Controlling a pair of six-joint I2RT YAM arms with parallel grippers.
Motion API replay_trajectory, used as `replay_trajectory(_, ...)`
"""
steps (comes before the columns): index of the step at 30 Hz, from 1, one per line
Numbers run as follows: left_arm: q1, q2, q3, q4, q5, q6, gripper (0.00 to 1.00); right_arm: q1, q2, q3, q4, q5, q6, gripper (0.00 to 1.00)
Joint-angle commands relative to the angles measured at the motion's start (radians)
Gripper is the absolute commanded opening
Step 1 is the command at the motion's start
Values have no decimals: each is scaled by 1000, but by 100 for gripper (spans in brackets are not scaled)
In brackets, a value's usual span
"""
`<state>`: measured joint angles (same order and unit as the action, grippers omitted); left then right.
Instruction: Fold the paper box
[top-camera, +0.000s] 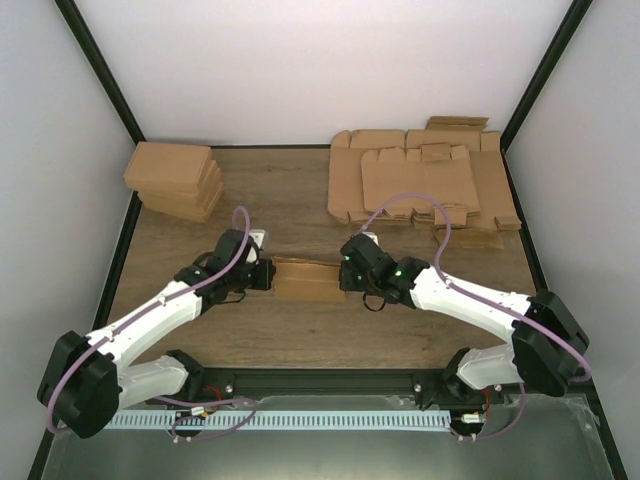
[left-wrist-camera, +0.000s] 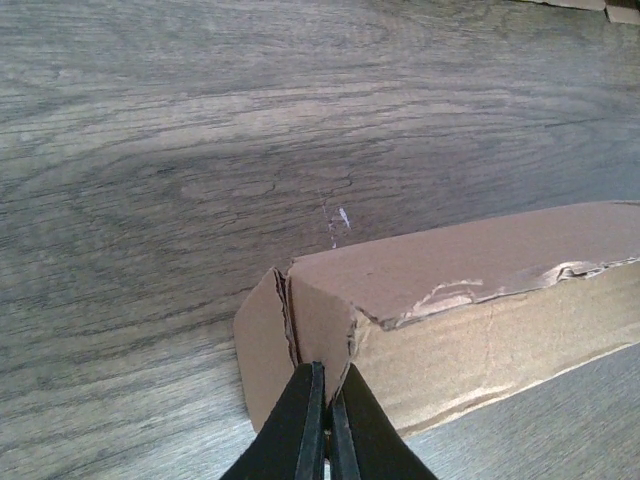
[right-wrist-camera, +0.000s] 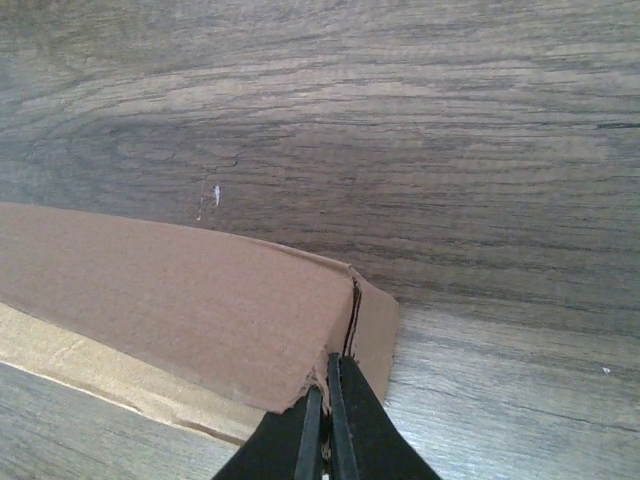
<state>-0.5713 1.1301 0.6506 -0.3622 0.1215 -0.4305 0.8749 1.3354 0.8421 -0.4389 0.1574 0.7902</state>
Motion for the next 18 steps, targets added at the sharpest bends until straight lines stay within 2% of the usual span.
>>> replay_trajectory(1,-18,1,-36,-32,34,-27,4,13,32,-62,-82,-19,-1,1)
replay_trajectory(7,-19,-14,-33,-29,41,-32,5,13,33,-62,-77,-2,-27,1)
replay_trajectory(16,-19,-99,-10,-52,42,-61,30,13,12,-62,-49,10,-126,1)
replay_trajectory(18,-19,-112,-6,-67,37,-67,38,13,9,-60,-50,19,-135,1)
